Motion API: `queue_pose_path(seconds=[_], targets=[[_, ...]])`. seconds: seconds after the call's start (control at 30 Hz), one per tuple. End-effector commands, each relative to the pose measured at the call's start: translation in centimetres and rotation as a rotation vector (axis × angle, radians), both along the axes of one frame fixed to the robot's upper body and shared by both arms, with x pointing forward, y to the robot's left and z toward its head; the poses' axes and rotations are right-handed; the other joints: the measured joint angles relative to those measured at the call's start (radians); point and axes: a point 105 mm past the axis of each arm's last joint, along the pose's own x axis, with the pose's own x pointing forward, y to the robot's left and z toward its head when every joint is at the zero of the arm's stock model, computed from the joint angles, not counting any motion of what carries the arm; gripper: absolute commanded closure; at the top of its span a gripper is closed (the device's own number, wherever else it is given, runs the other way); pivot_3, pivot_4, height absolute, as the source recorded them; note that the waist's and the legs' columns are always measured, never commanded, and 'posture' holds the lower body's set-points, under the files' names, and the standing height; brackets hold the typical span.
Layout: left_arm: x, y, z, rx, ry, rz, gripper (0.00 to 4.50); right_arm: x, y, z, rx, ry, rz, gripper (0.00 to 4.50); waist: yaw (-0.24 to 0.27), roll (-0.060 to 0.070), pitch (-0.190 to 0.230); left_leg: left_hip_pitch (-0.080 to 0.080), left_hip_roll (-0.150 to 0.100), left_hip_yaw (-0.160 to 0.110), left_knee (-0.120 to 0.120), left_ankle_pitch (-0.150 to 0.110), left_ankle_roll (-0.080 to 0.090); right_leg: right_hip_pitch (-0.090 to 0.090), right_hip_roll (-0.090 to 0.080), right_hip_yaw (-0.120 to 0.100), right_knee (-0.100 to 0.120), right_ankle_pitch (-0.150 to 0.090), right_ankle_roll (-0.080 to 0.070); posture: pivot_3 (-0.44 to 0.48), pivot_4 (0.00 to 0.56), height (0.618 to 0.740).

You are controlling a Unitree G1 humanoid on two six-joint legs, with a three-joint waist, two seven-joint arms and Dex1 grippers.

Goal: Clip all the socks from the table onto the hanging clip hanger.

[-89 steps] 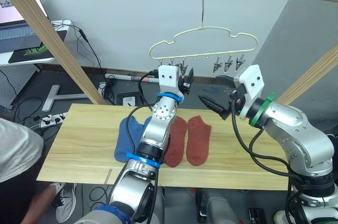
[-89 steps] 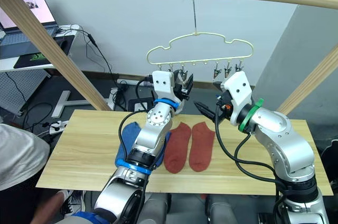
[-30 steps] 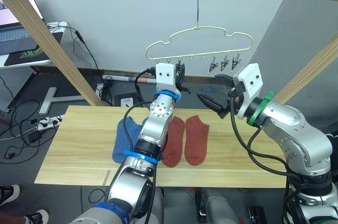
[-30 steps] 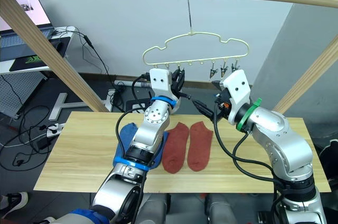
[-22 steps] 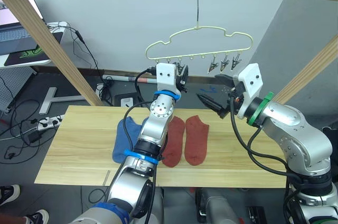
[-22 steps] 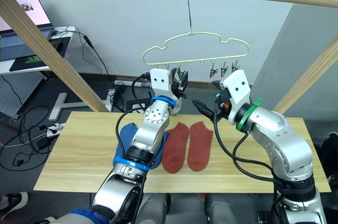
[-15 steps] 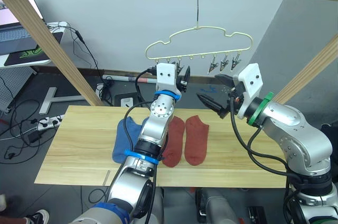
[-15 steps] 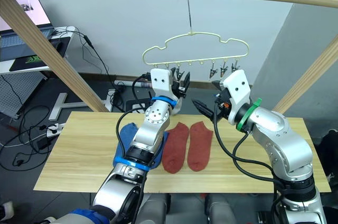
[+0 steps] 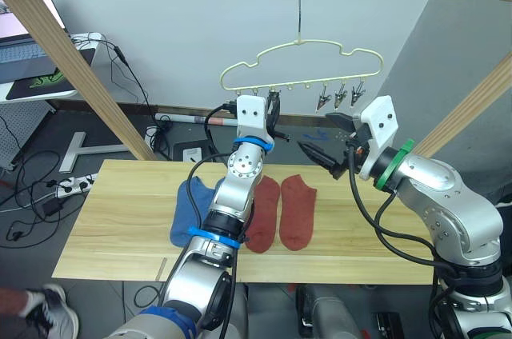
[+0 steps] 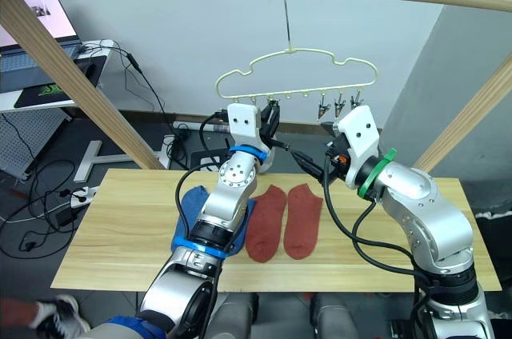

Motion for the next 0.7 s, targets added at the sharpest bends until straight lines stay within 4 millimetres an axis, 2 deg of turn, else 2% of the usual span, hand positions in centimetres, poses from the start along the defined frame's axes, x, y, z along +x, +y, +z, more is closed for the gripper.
queue_pose_path(seconds=[0.03, 0.23, 0.3, 0.33, 0.47, 0.7], targets=[[-0.42, -0.59, 2.28, -0.024, -0.082, -0.017, 4.3, -0.48, 0.1, 0.82, 0.007, -0.041, 0.004, 0.0, 0.0, 0.0, 0.0, 0.0, 0.0, 0.0, 0.0, 0.0, 0.0, 0.0, 0.0, 0.0, 0.0, 0.0, 0.0, 0.159, 0.209, 0.74], [-0.29, -0.41, 1.93, -0.008, -0.071, -0.001, 4.3, -0.46, 0.03, 0.84, 0.006, -0.042, 0.003, 0.0, 0.0, 0.0, 0.0, 0.0, 0.0, 0.0, 0.0, 0.0, 0.0, 0.0, 0.0, 0.0, 0.0, -0.001, 0.002, 0.159, 0.209, 0.74], [-0.38, -0.48, 1.88, -0.008, -0.071, -0.008, 3.59, -0.44, 0.0, 0.86, 0.007, -0.043, 0.002, 0.0, 0.0, 0.0, 0.0, 0.0, 0.0, 0.0, 0.0, 0.0, 0.0, 0.0, 0.0, 0.0, 0.0, -0.002, 0.003, 0.16, 0.207, 0.74], [-0.44, -0.54, 1.87, -0.008, -0.072, -0.011, 3.41, -0.44, -0.01, 0.87, 0.007, -0.043, 0.002, 0.0, 0.0, 0.0, 0.0, 0.0, 0.0, 0.0, 0.0, 0.0, 0.0, 0.0, 0.0, 0.0, 0.0, -0.001, 0.002, 0.16, 0.207, 0.74], [-0.45, -0.53, 1.84, -0.008, -0.07, -0.004, 2.21, -0.41, -0.02, 0.9, 0.006, -0.044, 0.002, 0.0, 0.0, 0.0, 0.0, 0.0, 0.0, 0.0, 0.0, 0.0, 0.0, 0.0, 0.0, 0.0, 0.0, -0.002, 0.003, 0.161, 0.207, 0.74], [-0.57, -0.65, 1.96, -0.016, -0.069, -0.009, 2.21, -0.34, -0.05, 0.93, 0.004, -0.046, -0.001, 0.0, 0.0, 0.0, 0.0, 0.0, 0.0, 0.0, 0.0, 0.0, 0.0, 0.0, 0.0, 0.0, 0.0, -0.002, 0.003, 0.161, 0.207, 0.74]])
